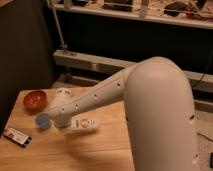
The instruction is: Stand the bottle upright
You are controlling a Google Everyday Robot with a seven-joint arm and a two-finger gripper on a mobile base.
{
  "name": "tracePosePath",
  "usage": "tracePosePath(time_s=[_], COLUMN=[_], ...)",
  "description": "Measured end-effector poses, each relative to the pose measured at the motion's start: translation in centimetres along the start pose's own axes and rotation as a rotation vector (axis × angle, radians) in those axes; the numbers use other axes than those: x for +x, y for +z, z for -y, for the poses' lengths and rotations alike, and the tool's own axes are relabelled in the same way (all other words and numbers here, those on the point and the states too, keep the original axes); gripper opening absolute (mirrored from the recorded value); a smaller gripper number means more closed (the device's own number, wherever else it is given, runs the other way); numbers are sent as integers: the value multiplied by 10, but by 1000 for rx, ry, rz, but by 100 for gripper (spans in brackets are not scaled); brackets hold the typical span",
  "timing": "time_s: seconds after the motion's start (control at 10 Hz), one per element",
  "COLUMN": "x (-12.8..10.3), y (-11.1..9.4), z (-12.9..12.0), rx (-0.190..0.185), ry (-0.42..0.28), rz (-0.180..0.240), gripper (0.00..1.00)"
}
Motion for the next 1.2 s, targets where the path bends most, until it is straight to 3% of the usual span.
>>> tracePosePath(time_s=[0.5, 0.6, 1.2], x=[-12, -14, -7], y=[-21, -28, -51], z=[10, 12, 21], rx=[9, 10, 18], ry=[34, 48, 96], rz=[120, 160, 275], gripper=[18, 18, 18])
